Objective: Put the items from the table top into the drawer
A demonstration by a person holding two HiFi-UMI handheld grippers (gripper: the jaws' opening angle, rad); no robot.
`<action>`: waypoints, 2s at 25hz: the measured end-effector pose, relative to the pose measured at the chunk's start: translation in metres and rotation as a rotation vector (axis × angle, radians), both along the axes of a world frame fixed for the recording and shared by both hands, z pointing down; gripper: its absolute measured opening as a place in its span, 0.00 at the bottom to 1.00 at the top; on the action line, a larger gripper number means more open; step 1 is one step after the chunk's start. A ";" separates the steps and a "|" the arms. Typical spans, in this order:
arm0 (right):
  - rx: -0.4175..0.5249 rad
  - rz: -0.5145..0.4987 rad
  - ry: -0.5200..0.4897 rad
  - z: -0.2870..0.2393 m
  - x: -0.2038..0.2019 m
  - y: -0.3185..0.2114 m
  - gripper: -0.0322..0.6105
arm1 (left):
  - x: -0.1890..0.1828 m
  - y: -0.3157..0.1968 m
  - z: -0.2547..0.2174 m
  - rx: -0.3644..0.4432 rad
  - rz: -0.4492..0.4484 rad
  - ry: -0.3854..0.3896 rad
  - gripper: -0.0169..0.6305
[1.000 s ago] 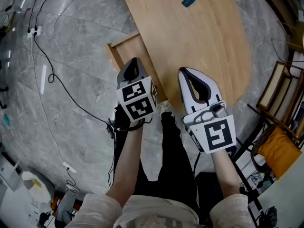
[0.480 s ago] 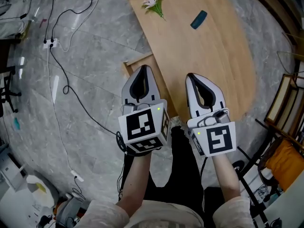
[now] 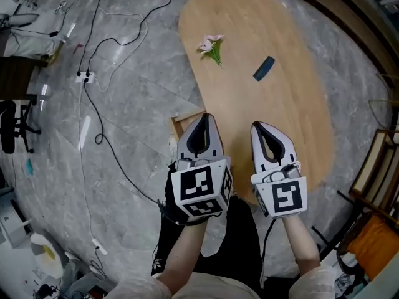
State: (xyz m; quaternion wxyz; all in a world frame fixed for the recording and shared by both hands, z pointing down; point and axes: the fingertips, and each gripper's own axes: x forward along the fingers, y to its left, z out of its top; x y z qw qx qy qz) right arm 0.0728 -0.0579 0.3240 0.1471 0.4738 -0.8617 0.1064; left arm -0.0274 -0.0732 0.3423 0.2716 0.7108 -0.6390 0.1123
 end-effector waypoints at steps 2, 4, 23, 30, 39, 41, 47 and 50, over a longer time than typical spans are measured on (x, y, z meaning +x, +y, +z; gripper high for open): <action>-0.005 0.028 0.042 0.003 0.001 -0.016 0.06 | 0.004 -0.023 0.007 0.008 0.030 -0.006 0.04; 0.008 0.072 0.055 0.009 -0.001 -0.034 0.06 | 0.001 -0.049 0.016 0.006 0.052 -0.013 0.04; -0.113 0.167 0.093 0.055 -0.012 -0.091 0.06 | 0.016 -0.204 0.218 -0.357 0.031 0.096 0.33; -0.159 0.196 0.104 0.069 -0.001 -0.082 0.06 | 0.006 -0.222 0.253 -0.462 -0.051 0.044 0.34; -0.149 0.201 0.085 0.062 0.000 -0.078 0.06 | -0.007 -0.216 0.258 -0.455 -0.044 -0.119 0.12; -0.150 0.202 0.085 0.062 0.001 -0.075 0.06 | -0.007 -0.216 0.258 -0.453 -0.030 -0.114 0.11; -0.160 0.203 0.080 0.061 0.006 -0.067 0.06 | -0.014 -0.215 0.236 -0.374 0.004 -0.121 0.10; -0.158 0.208 0.054 0.056 0.007 -0.065 0.06 | -0.024 -0.203 0.185 -0.252 0.001 -0.104 0.10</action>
